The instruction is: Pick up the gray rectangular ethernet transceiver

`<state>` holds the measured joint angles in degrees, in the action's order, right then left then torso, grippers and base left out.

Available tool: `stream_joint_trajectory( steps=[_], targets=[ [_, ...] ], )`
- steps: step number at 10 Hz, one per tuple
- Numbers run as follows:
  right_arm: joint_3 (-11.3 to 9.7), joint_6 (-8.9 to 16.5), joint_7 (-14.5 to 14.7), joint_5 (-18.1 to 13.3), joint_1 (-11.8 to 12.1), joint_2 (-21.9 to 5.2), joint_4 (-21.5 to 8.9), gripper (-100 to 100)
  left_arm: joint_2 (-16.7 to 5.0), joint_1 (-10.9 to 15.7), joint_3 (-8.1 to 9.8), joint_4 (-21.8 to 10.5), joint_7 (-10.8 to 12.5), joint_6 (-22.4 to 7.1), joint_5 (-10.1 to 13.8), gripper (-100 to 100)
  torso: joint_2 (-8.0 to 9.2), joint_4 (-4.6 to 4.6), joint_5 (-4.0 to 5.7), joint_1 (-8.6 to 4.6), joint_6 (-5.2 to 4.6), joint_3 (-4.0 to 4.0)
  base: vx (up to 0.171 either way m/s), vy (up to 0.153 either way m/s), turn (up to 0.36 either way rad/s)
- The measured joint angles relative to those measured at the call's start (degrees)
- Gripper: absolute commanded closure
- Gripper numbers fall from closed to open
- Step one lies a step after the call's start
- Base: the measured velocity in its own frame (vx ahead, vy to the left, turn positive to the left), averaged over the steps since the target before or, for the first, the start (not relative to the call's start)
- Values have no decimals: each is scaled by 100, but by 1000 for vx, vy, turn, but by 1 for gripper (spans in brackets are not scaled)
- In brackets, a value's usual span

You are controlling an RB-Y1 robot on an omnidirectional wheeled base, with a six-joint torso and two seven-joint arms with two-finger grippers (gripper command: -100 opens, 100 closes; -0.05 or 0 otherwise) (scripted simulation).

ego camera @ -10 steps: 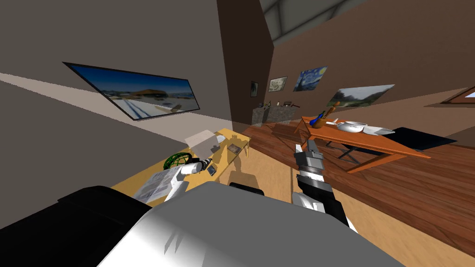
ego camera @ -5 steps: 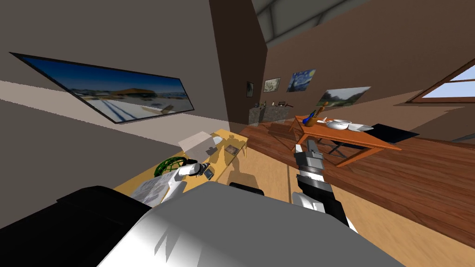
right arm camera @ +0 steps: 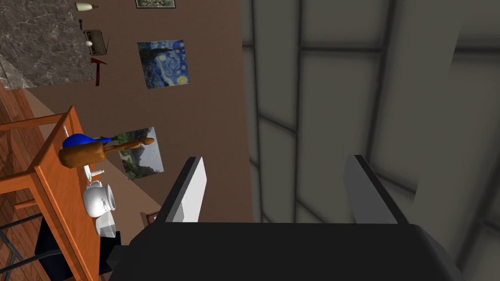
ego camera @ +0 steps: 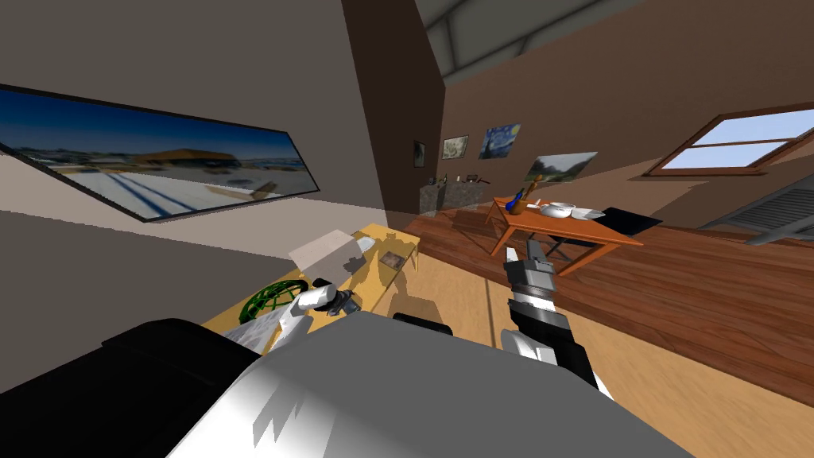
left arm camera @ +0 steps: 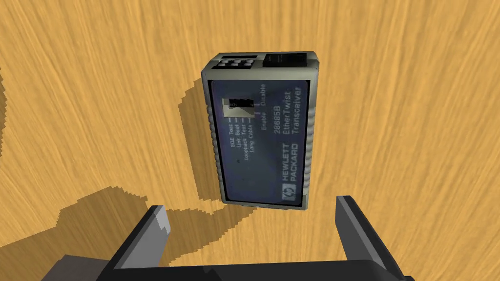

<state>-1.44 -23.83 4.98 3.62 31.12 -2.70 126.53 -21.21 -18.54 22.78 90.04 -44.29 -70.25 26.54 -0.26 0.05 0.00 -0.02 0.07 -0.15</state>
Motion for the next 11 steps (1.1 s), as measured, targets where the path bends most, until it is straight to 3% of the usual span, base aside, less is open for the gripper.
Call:
stream_joint_trajectory(
  steps=[1,4,5,6,10,11],
  targets=[
    [0,0,0,0,0,0,0,0,-91,60,57,-256,-82,-110,74,-100,-3,0,-1,3,0,-1,44,11,-151],
    [0,0,0,0,1,0,0,0,-118,-18,105,-488,-171,-422,120,-100,-6,1,0,-1,1,-3,44,8,-86],
    [0,0,0,0,1,0,0,0,-120,-20,107,-497,-176,-452,124,0,1,0,0,-3,2,0,0,0,0],
    [0,0,0,0,0,0,0,0,-120,-19,107,-496,-176,-449,123,-100,9,-2,1,-5,2,5,-17,18,-50],
    [0,0,0,0,-1,0,0,0,-43,148,-58,-918,-37,-99,12,-100,30,-7,-3,11,2,17,-38,37,-54],
    [0,0,0,0,0,0,0,0,-40,154,-63,-934,-29,-74,8,100,24,-5,-1,3,3,14,-6,5,13]
  ],
)
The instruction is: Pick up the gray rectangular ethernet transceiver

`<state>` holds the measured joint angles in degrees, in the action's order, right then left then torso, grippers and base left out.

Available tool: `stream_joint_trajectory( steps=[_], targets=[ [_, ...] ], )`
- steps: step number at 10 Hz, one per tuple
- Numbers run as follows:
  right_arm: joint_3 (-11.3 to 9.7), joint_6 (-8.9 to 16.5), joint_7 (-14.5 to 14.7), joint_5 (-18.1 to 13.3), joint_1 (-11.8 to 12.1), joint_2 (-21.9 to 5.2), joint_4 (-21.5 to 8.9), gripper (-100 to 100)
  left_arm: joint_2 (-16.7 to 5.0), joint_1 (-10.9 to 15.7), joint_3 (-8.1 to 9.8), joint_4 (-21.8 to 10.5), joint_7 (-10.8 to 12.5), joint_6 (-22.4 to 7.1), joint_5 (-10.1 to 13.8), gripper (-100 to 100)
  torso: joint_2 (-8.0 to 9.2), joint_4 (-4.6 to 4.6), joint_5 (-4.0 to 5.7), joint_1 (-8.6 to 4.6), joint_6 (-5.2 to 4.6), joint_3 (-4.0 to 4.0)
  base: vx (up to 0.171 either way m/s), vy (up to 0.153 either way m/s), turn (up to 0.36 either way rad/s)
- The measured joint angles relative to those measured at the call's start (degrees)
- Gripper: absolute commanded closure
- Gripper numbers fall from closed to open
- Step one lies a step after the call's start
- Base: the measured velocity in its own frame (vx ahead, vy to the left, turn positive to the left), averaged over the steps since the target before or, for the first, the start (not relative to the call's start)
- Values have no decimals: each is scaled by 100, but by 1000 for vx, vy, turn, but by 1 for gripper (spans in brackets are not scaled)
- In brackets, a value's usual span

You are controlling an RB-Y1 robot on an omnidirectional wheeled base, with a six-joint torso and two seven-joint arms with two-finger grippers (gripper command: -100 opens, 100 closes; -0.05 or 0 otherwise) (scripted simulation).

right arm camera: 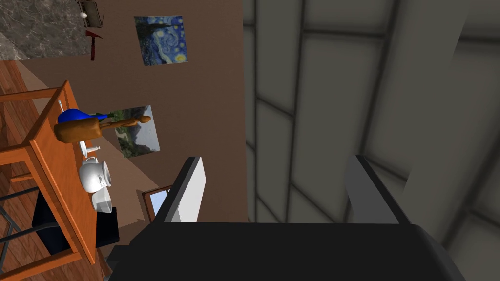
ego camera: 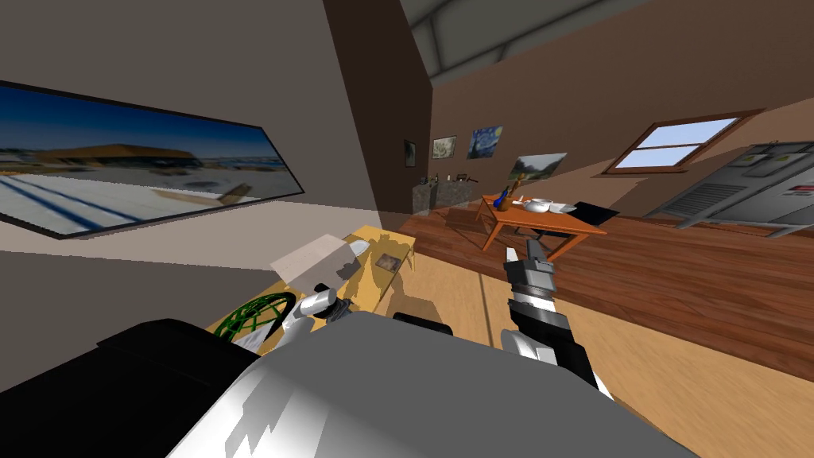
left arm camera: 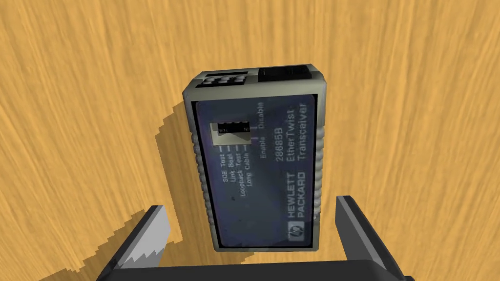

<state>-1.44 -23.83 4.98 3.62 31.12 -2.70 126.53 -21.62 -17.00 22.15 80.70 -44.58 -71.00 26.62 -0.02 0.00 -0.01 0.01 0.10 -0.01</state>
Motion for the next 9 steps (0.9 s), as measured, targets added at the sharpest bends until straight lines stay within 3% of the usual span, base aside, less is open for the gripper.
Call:
stream_joint_trajectory(
  steps=[4,5,6,9],
  targets=[
    [0,0,0,0,0,0,0,0,-2,-4,2,1,0,-4,0,100,-13,2,-2,-5,-3,-8,0,0,0],
    [0,0,0,0,0,0,0,0,-2,-4,2,1,0,-4,0,0,-13,2,-2,-5,-3,-7,0,0,0],
    [0,0,0,0,0,0,0,0,-2,-4,2,1,0,-4,0,100,-13,2,-2,-4,-3,-8,25,-24,75],
    [0,0,0,0,1,1,0,0,-48,-112,112,287,-96,-237,67,100,-31,4,5,-27,-3,-17,44,-41,51]
  ],
)
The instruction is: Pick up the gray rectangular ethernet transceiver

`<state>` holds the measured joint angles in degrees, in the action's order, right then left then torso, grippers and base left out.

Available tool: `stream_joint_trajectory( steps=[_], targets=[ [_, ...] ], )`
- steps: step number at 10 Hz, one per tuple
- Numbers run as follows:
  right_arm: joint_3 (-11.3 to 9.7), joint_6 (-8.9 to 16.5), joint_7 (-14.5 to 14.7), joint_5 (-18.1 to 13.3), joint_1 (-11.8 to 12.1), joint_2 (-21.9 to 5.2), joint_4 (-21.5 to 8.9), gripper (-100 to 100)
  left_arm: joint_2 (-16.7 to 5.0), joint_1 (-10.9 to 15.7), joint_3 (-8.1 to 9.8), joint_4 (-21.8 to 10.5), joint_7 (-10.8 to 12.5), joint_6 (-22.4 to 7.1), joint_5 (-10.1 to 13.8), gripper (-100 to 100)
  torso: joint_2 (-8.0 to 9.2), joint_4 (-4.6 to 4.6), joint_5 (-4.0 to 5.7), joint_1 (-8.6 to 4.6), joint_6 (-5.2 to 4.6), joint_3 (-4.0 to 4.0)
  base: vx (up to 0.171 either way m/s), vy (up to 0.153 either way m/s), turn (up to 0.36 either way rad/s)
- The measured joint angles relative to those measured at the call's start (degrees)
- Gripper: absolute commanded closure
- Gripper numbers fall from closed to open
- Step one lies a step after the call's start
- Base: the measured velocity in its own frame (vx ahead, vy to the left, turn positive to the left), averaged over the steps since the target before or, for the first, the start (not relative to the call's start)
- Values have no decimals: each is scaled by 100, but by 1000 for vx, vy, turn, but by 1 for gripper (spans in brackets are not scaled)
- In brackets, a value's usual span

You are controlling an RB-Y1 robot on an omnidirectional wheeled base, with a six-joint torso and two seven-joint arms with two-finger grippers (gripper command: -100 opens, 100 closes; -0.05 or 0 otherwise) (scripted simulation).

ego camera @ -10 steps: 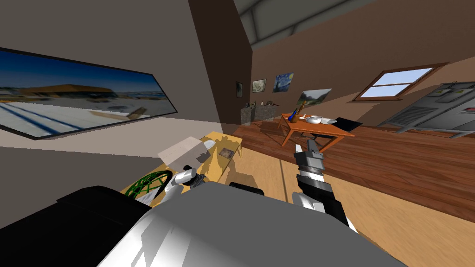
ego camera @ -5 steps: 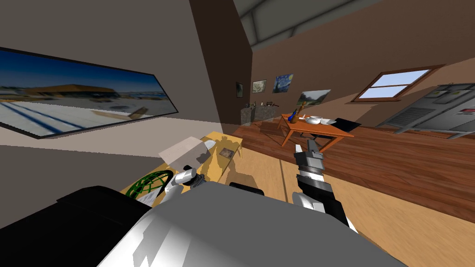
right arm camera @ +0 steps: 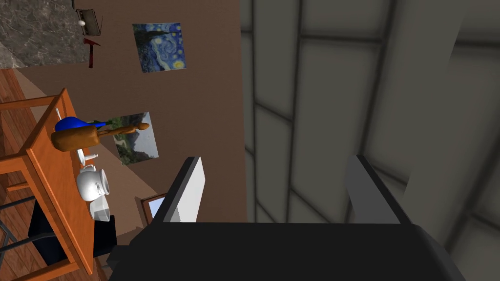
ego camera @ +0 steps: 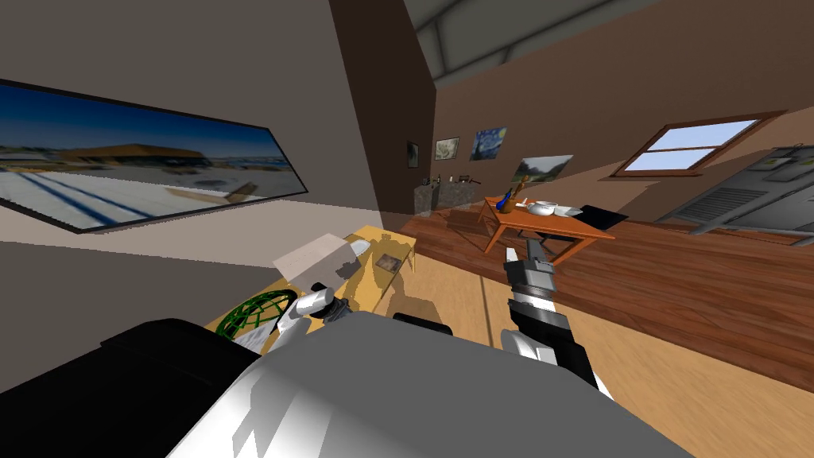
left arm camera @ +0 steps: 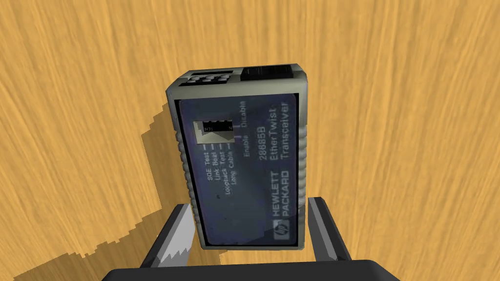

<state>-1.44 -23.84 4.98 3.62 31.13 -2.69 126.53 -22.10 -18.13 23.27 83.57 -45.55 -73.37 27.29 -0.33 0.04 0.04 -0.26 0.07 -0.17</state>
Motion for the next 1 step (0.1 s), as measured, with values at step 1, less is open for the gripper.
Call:
stream_joint_trajectory(
  steps=[1],
  targets=[
    [0,0,0,0,-1,0,0,0,0,-2,6,15,-4,-20,4,0,6,1,-2,9,-2,2,0,0,0]
  ],
)
